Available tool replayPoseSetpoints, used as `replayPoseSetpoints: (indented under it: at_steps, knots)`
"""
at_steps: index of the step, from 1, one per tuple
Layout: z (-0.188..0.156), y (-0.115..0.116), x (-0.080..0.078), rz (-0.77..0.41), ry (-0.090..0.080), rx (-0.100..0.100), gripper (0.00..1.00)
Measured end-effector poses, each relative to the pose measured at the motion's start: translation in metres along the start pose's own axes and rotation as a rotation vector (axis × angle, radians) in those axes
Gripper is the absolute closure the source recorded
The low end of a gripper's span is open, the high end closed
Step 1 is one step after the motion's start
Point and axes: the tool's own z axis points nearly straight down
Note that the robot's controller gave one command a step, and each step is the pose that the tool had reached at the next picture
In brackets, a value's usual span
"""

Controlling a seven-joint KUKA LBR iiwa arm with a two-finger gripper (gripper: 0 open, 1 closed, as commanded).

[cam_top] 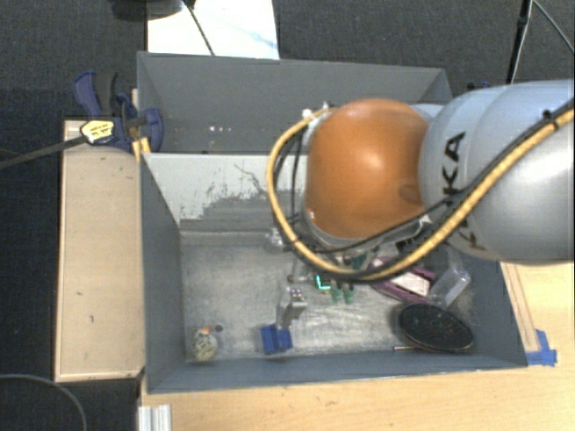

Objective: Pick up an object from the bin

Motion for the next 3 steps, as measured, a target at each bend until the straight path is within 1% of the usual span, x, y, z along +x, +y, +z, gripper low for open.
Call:
replayPoseSetpoints:
  at_steps: [1,2,3]
  knots:
    - [0.094,-0.053,-0.008,-0.104,0.0,0.001,0.0]
    - [0.173,-0.059,-0.01,-0.113,-0.012,-0.001,0.0]
    - [0.171,-0.017,-0.004,-0.165,-0.022,-0.004,0.0]
